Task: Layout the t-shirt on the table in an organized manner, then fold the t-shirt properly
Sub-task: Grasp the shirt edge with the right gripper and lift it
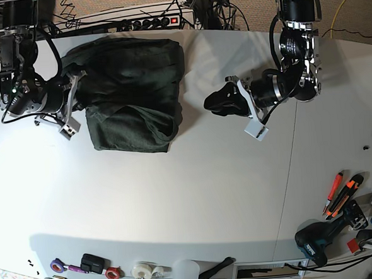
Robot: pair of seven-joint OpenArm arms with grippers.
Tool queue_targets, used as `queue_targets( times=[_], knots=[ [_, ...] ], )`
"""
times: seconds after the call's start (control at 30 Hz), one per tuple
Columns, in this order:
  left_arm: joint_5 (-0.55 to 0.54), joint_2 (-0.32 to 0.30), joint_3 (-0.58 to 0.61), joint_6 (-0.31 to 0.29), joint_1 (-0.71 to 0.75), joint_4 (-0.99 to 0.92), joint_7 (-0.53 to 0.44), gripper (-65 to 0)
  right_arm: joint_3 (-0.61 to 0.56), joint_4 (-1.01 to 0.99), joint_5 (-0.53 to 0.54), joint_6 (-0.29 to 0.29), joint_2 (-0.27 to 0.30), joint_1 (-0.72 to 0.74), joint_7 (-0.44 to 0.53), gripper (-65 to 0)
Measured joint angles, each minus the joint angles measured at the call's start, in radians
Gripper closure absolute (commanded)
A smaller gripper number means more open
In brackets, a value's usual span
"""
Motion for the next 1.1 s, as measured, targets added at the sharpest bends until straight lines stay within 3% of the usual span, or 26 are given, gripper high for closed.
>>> queue_targets(
  times=[0.2,0.4,0.77,1.1],
  knots=[
    [0.000,0.000,0.000,0.000,0.000,0.000,0.000,-16.3,0.000,0.165,0.119,0.006,0.000,-0.002,-0.083,0.0],
    [0.000,0.000,0.000,0.000,0.000,0.000,0.000,-16.3,0.000,0.234,0.188,0.006,-0.005,-0.022,-0.083,0.0],
    [0.000,0.000,0.000,0.000,0.000,0.000,0.000,-16.3,0.000,0.233,0.418,0.008,-0.129,-0.094,-0.090,0.0],
    [0.000,0.000,0.000,0.000,0.000,0.000,0.000,-16.3,0.000,0.233,0.425,0.008,-0.210,-0.093,-0.090,0.0]
  ],
)
